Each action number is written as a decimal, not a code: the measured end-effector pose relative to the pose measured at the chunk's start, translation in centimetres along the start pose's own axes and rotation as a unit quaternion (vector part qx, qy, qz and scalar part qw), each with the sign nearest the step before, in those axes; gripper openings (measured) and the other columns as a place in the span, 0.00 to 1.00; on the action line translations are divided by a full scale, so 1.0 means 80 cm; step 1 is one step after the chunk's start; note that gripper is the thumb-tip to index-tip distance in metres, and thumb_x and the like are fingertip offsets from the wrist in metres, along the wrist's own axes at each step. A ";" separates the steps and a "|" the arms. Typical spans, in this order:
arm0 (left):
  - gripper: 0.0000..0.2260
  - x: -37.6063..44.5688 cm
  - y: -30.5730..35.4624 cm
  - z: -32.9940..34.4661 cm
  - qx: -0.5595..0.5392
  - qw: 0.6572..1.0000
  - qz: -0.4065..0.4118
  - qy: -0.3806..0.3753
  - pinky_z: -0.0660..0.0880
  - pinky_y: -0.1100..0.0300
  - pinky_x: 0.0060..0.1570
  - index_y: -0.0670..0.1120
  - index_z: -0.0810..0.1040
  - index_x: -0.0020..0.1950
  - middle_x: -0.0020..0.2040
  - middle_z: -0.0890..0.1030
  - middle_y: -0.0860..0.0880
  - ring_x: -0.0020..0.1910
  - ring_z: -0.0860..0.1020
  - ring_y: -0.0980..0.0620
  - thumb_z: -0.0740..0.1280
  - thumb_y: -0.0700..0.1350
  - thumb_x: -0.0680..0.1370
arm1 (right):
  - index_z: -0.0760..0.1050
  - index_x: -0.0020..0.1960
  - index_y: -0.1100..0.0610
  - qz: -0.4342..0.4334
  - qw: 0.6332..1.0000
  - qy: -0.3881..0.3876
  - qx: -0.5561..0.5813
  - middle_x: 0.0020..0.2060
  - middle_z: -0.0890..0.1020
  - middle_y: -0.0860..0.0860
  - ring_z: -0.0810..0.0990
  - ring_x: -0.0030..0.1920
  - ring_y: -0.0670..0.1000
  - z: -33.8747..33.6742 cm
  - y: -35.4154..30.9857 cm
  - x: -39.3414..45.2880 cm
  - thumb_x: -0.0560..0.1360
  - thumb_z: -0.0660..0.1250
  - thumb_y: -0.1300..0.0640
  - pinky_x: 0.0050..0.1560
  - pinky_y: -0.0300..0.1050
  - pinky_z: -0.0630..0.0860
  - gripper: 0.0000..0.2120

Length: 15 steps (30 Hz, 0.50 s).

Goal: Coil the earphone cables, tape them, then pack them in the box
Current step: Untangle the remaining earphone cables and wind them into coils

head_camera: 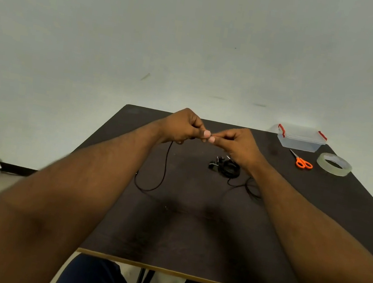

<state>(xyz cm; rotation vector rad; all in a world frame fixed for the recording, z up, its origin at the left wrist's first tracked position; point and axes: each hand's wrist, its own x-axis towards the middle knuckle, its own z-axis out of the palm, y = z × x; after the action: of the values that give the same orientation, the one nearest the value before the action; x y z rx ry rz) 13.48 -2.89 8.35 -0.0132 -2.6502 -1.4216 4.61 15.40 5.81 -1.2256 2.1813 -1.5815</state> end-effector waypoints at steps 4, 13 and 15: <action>0.11 -0.009 -0.014 -0.013 0.003 1.000 -0.010 0.024 0.66 0.62 0.25 0.44 0.84 0.39 0.25 0.68 0.51 0.25 0.63 0.54 0.71 0.50 0.76 | 0.84 0.43 0.53 0.033 0.998 0.038 -0.042 0.26 0.80 0.38 0.73 0.25 0.37 -0.039 0.007 -0.002 0.71 0.74 0.56 0.28 0.26 0.68 0.01; 0.10 -0.040 -0.047 -0.077 0.029 0.995 -0.041 0.086 0.65 0.63 0.28 0.43 0.85 0.41 0.25 0.72 0.53 0.24 0.66 0.55 0.72 0.49 0.75 | 0.83 0.46 0.62 0.115 0.985 0.128 -0.030 0.27 0.71 0.55 0.62 0.25 0.49 -0.121 0.050 -0.031 0.71 0.74 0.57 0.28 0.40 0.60 0.08; 0.10 -0.038 -0.045 -0.076 0.043 0.994 -0.034 0.097 0.65 0.70 0.25 0.42 0.85 0.41 0.25 0.76 0.56 0.23 0.68 0.61 0.72 0.49 0.75 | 0.83 0.45 0.62 0.123 0.983 0.132 -0.025 0.26 0.72 0.54 0.62 0.25 0.48 -0.112 0.054 -0.034 0.71 0.74 0.57 0.26 0.39 0.61 0.08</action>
<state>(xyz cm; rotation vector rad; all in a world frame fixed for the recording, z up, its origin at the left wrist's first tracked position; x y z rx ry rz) 16.91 -9.75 8.30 0.2136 -2.5713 -1.2551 -0.98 24.03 5.05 -0.7552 2.4336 -1.6714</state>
